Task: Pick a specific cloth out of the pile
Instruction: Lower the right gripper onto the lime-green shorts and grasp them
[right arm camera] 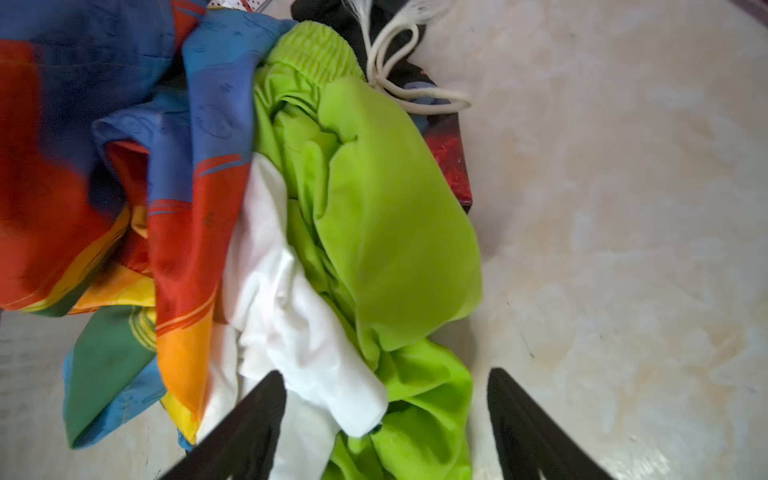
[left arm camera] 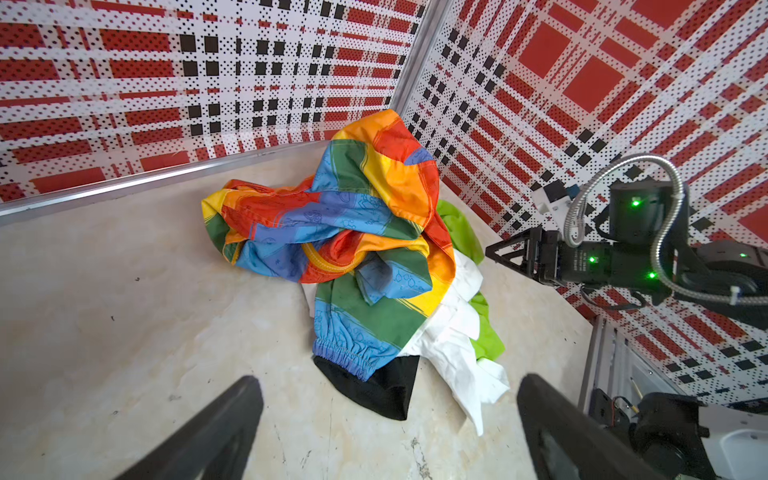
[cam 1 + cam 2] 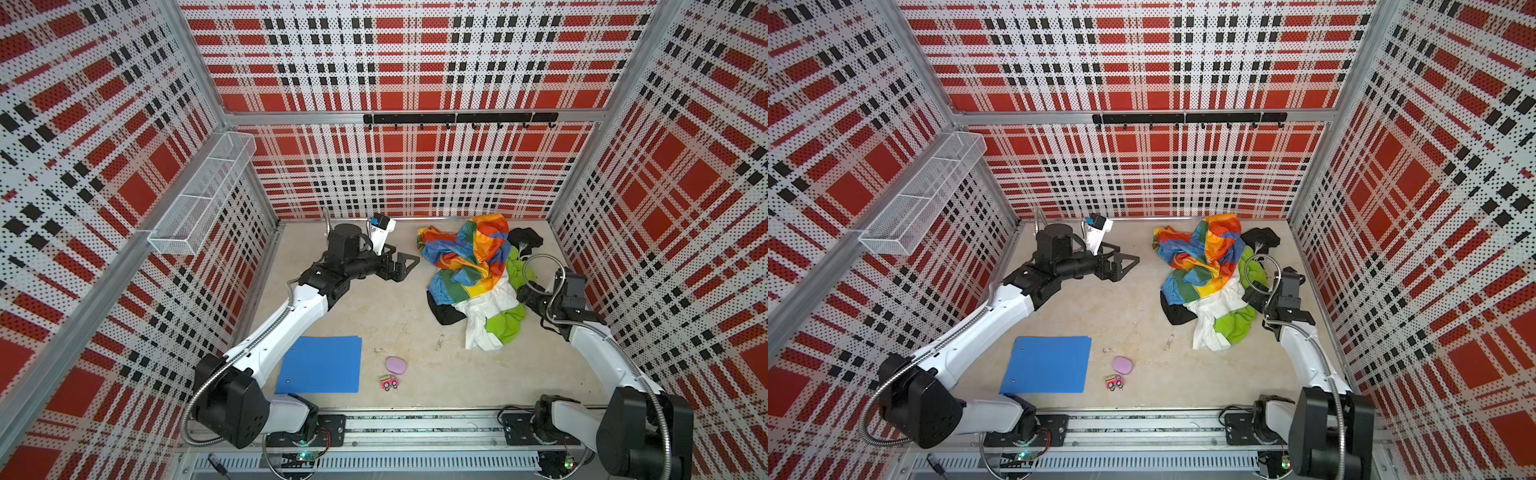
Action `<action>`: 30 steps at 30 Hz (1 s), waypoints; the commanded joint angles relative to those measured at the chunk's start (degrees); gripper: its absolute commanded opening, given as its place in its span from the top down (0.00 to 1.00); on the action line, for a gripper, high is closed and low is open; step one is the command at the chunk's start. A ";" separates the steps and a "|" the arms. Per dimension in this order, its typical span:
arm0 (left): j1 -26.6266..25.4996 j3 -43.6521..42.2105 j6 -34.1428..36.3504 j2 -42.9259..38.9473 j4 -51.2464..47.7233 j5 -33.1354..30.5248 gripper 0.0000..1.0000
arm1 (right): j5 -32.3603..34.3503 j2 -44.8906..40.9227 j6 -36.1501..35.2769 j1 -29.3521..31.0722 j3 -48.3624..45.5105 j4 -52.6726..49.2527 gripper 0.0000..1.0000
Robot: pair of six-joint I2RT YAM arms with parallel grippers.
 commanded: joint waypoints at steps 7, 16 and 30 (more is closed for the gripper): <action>-0.41 -1.41 1.48 -1.20 2.35 0.18 0.01 | -8.72 16.15 -0.54 -4.49 7.94 10.92 0.04; -0.39 -1.37 1.31 -1.14 2.41 -0.18 0.01 | -8.64 20.77 -0.30 -4.50 13.37 11.15 0.77; -1.63 -0.84 0.91 0.42 1.90 -0.42 0.01 | -6.47 9.97 -1.26 -2.19 29.19 -1.00 0.95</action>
